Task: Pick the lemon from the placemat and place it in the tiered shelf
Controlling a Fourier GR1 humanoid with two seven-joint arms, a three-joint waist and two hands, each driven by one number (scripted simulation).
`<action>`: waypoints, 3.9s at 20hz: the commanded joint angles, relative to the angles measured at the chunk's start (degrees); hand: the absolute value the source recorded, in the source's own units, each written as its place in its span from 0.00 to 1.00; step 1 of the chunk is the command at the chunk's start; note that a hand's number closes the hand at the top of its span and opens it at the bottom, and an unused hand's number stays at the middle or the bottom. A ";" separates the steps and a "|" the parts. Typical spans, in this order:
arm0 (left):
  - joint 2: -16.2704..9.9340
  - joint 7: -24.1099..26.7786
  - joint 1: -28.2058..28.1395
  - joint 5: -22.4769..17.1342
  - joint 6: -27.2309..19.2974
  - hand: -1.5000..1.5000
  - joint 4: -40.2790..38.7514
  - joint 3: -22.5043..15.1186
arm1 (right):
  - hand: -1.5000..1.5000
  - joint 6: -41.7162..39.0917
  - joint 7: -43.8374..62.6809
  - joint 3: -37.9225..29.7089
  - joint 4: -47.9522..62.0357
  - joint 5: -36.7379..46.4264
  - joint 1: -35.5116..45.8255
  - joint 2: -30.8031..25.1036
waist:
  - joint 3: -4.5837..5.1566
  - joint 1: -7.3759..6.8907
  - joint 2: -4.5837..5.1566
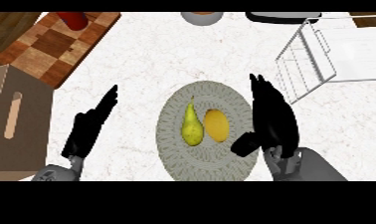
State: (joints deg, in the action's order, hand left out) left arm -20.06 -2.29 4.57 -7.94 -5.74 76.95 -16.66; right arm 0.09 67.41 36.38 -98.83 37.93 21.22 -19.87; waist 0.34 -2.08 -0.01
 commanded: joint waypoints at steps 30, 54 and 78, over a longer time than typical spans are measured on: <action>2.25 1.20 -0.44 2.33 -0.04 0.50 -2.15 2.52 | 0.00 -8.18 17.83 2.06 25.78 7.00 8.36 19.80 | -0.27 1.80 -0.09; 3.77 1.43 -1.79 3.91 3.21 0.50 -1.32 5.34 | 1.00 0.10 5.59 2.26 38.71 4.77 12.08 19.82 | -0.34 1.42 0.09; 3.44 0.79 -6.31 3.35 1.54 0.50 1.44 8.28 | 1.00 0.75 -60.46 -35.83 16.64 -19.85 -17.32 -42.76 | -0.34 7.47 -0.94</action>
State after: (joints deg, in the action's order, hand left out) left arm -17.40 -0.78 -2.60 -4.65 -3.72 78.63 -8.40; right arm 0.34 15.43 9.75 -80.08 23.50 8.32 -53.89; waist -0.15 5.48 -1.09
